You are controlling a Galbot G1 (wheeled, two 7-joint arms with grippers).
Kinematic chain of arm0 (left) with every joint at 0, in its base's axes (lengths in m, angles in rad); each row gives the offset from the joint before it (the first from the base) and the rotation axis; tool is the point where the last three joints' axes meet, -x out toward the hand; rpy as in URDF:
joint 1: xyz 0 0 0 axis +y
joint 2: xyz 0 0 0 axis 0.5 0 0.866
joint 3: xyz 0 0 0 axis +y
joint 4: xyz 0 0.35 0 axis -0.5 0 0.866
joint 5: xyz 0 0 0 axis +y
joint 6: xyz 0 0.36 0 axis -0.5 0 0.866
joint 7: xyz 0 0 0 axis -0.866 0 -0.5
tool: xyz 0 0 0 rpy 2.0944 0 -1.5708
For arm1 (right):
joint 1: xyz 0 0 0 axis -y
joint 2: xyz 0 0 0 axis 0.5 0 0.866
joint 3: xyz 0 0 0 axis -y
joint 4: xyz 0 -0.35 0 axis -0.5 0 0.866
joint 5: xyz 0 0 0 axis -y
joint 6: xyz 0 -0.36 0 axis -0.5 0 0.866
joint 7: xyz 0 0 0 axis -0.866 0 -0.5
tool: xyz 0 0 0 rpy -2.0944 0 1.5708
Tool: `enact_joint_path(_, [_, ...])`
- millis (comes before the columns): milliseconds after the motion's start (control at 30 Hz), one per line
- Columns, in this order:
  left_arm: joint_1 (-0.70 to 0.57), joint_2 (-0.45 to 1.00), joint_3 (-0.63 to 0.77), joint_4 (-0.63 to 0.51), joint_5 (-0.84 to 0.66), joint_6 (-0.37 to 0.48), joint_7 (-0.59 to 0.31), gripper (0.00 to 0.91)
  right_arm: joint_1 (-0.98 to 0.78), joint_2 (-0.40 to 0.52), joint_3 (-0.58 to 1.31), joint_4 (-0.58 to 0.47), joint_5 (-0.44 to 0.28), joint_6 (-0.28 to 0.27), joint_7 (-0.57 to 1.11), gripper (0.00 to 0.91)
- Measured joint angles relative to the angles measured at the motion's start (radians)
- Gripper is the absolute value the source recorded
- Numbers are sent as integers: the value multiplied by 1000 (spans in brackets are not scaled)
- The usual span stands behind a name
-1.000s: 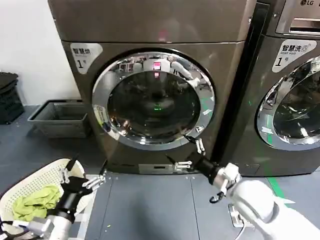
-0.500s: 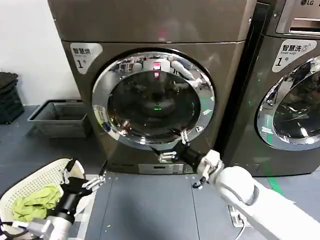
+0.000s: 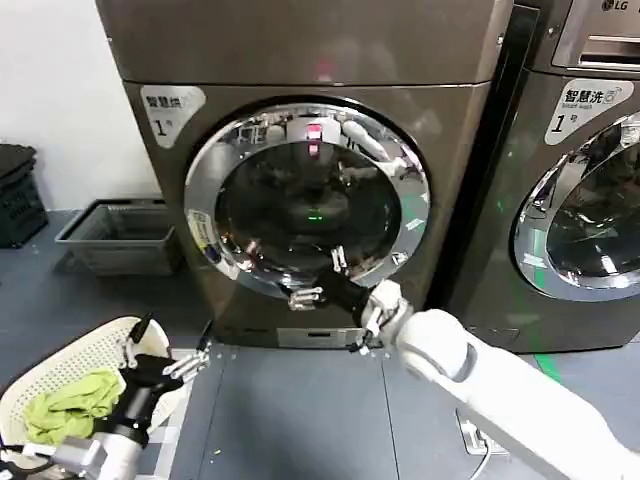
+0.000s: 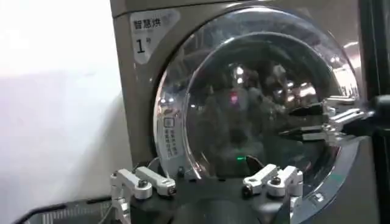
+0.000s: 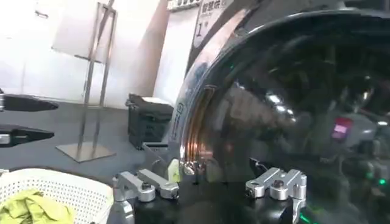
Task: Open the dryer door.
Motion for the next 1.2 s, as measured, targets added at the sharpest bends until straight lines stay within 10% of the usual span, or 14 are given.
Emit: enact_joint_path(1200, [20,-11,2,-33,4,-6,0,907,169,165,-147,-193,67,-13,85,907])
